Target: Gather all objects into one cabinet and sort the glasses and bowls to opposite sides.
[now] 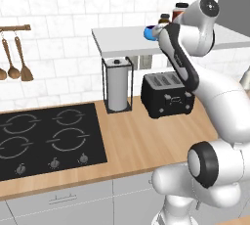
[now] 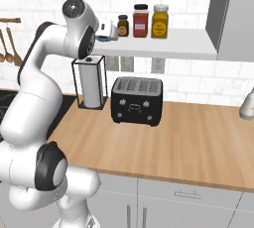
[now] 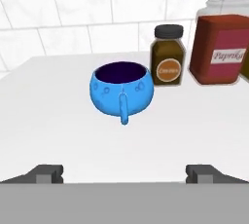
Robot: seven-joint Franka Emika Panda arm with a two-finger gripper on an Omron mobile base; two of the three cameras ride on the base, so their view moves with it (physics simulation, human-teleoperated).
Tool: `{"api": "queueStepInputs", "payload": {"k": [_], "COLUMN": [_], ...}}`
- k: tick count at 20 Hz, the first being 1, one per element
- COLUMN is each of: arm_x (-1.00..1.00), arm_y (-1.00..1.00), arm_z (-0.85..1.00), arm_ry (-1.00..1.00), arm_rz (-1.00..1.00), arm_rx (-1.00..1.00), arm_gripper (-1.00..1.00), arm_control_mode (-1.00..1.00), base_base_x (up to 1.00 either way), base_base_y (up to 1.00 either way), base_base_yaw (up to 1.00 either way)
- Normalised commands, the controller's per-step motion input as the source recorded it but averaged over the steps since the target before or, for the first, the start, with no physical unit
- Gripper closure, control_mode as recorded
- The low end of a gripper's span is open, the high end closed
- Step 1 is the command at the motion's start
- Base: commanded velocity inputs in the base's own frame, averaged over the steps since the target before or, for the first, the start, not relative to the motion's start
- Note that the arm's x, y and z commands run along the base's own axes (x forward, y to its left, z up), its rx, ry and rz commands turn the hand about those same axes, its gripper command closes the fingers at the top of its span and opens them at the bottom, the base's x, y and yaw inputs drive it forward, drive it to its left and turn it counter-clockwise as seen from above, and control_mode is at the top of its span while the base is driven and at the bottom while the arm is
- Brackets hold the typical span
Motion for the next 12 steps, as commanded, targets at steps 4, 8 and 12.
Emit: {"api": "queueStepInputs", "payload": {"k": [4,8,12], "arm_x": [0.18,0.24,0.16], "arm_y": [0.0,0.0,0.0], "arm_z": [0.0,-0.01,-0.18], "arm_ry": [0.03,0.0,0.0], "arm_rz": [0.0,0.0,0.0], "arm_rx": [0.0,0.0,0.0], "arm_gripper": [-1.0,-1.0,-1.0], "arm_control_mode": [-1.0,-1.0,-1.0], "base_base_x": [0.0,0.0,0.0], "base_base_y": [0.0,0.0,0.0], "base_base_yaw": [0.0,0.0,0.0]}}
